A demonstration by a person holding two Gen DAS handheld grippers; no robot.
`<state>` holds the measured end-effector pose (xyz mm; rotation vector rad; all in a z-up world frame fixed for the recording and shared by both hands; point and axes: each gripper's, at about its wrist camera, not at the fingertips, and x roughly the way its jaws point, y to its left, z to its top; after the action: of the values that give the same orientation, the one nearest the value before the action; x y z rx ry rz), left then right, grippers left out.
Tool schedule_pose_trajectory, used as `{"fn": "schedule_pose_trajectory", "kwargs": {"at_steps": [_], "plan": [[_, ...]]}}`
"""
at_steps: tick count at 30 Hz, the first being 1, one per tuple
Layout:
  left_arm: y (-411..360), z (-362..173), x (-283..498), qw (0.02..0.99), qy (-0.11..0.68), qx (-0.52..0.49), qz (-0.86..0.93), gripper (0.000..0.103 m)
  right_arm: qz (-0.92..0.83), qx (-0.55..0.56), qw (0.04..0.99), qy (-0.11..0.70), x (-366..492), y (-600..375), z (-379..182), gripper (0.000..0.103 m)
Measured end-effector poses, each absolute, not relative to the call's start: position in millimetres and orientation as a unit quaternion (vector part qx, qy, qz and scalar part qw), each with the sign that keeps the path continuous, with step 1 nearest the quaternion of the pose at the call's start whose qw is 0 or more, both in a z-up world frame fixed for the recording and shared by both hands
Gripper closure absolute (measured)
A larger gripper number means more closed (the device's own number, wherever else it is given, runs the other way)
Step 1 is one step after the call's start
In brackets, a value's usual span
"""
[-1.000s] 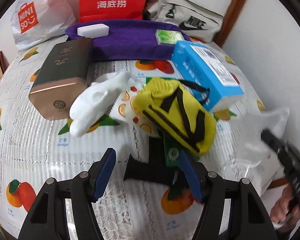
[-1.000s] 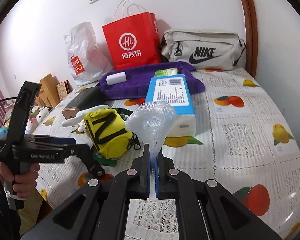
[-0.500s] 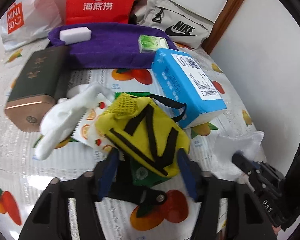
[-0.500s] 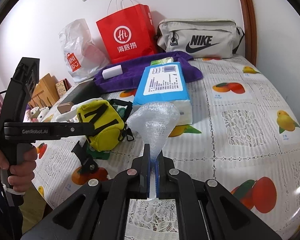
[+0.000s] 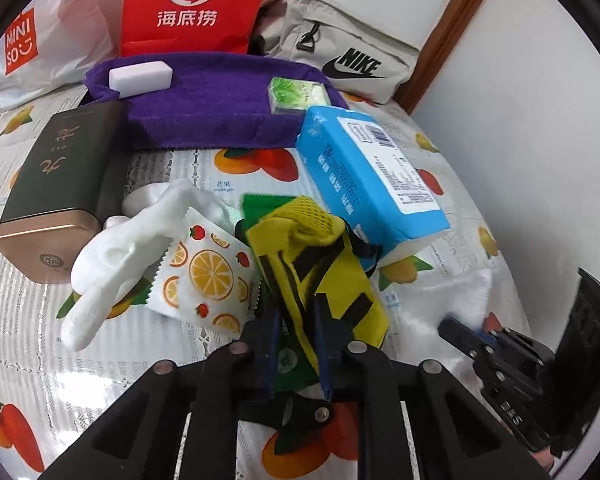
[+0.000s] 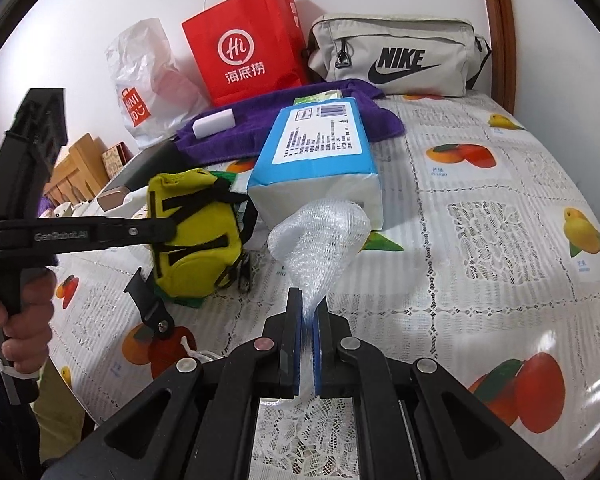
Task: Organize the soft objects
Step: 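Grasp the yellow-and-black pouch with the left tool while the right tool holds the mesh bag, then carry the pouch and the mesh bag toward the purple towel with both tools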
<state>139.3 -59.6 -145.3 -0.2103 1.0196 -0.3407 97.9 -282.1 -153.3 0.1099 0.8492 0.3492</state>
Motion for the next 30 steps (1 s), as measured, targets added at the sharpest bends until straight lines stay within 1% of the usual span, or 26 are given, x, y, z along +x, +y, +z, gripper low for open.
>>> {"fn": "schedule_pose_trajectory", "kwargs": {"at_steps": [6,21,30], "plan": [[-42,-138,123,0.856,0.475,-0.116,-0.167,0.092,0.161,0.044,0.896,0.411,97,-277,-151,0.097],[36,-135,74,0.863,0.465,-0.161,-0.11,0.092,0.129,0.054,0.9,0.414,93,-272,-145,0.099],[58,-117,66,0.872,0.449,-0.174,-0.084,0.093,0.124,0.052,0.907,0.398,92,-270,-123,0.099]]}}
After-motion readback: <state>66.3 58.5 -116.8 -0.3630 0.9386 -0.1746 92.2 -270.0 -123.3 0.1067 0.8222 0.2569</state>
